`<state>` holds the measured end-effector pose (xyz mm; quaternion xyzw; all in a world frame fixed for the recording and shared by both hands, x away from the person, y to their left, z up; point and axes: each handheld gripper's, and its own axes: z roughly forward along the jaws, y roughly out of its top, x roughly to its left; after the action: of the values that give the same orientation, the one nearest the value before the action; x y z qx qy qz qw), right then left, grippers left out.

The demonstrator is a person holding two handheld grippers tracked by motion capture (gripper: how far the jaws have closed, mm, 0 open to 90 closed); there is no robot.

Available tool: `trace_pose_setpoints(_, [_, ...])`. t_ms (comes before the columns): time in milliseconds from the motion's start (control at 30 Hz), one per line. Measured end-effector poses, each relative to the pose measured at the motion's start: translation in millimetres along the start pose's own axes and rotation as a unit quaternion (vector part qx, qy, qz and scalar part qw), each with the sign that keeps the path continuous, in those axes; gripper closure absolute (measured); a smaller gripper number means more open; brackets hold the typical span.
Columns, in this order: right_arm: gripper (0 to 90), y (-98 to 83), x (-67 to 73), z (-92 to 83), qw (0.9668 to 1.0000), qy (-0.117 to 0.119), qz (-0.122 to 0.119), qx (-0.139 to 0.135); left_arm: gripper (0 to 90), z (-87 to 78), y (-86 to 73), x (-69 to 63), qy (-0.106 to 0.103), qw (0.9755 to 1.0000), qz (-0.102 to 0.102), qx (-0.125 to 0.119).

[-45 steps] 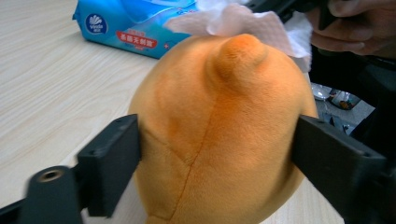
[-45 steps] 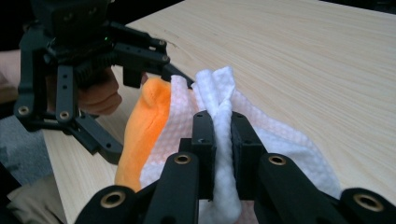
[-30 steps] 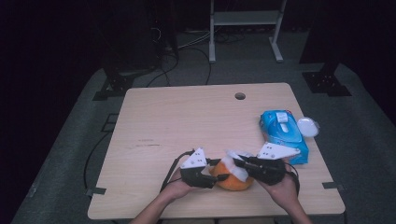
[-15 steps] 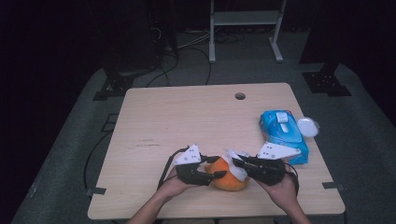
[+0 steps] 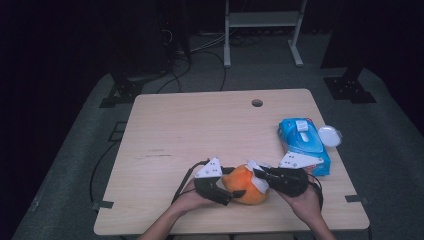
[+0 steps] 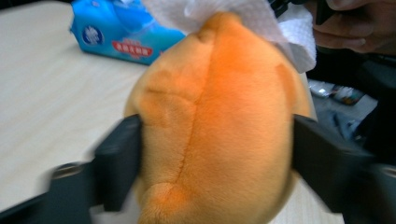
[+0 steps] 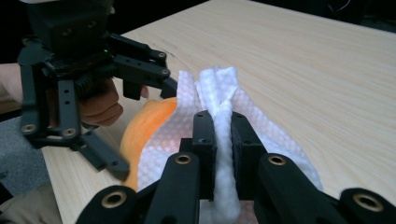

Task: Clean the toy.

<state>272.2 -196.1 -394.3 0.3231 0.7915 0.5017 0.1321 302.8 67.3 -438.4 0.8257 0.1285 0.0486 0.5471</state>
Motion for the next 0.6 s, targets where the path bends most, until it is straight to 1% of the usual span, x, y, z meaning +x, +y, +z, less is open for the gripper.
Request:
trace_pose_setpoints(33, [81.9, 1.3, 0.8, -1.1, 1.0000, 0.001, 0.001, -0.004, 32.9, -3.3, 3.3, -0.5, 0.001, 1.0000, 0.003, 0.002])
trace_pose_setpoints(100, [82.2, 4.0, 2.6, -4.2, 0.9998, 0.005, 0.002, -0.018, 37.6, -10.9, 9.9, -0.5, 0.001, 1.0000, 0.006, -0.002])
trace_pose_setpoints(133, [82.1, 5.7, 4.0, -5.8, 0.9997, 0.005, 0.000, -0.024, 38.8, -15.1, 12.7, 0.5, 0.004, 1.0000, 0.008, -0.002])
trace_pose_setpoints(167, [82.0, 7.3, 5.8, -7.5, 0.9996, 0.011, 0.005, -0.028, 39.0, -18.7, 14.9, 1.9, 0.005, 1.0000, 0.003, 0.000])
trace_pose_setpoints(233, [82.0, 10.4, 10.4, -8.9, 0.9988, 0.026, 0.005, -0.042, 39.2, -21.0, 16.4, 3.0, 0.007, 1.0000, 0.001, 0.005])
trace_pose_setpoints(267, [82.1, 12.3, 14.4, -8.4, 0.9986, 0.030, -0.002, -0.043, 39.2, -22.1, 18.3, 1.7, 0.019, 0.9997, 0.007, 0.014])
trace_pose_setpoints(333, [82.0, 15.4, 22.1, -5.9, 0.9981, 0.042, -0.013, -0.042, 39.4, -22.4, 19.7, 1.0, 0.019, 0.9996, 0.009, 0.016])
trace_pose_setpoints(367, [82.0, 15.4, 22.1, -5.9, 0.9981, 0.042, -0.013, -0.042, 39.5, -22.4, 19.7, 1.0, 0.019, 0.9996, 0.009, 0.016])
trace_pose_setpoints(400, [81.9, 15.5, 28.1, -1.5, 0.9984, 0.034, -0.032, -0.031, 39.7, -24.5, 22.2, -0.1, 0.014, 0.9998, 0.010, 0.012])
trace_pose_setpoints(433, [81.9, 14.2, 27.4, 0.3, 0.9986, 0.031, -0.035, -0.027, 40.0, -25.5, 23.4, -0.9, 0.015, 0.9998, 0.012, 0.012])
trace_pose_setpoints(467, [81.9, 12.5, 24.2, 1.1, 0.9988, 0.032, -0.025, -0.026, 40.2, -26.2, 24.1, -1.2, 0.017, 0.9998, 0.012, 0.009])
trace_pose_setpoints(500, [81.9, 11.0, 20.1, 1.3, 0.9991, 0.030, -0.016, -0.025, 40.5, -26.8, 24.2, -0.8, 0.017, 0.9998, 0.008, 0.008])
trace_pose_setpoints(567, [81.9, 9.4, 13.2, 0.0, 0.9994, 0.024, -0.003, -0.025, 40.8, -26.3, 23.4, 0.2, 0.016, 0.9999, 0.001, 0.004])
trace_pose_setpoints(600, [81.9, 9.6, 12.5, -1.2, 0.9994, 0.020, 0.000, -0.029, 40.7, -26.1, 23.1, 0.3, 0.015, 0.9999, 0.002, 0.004])
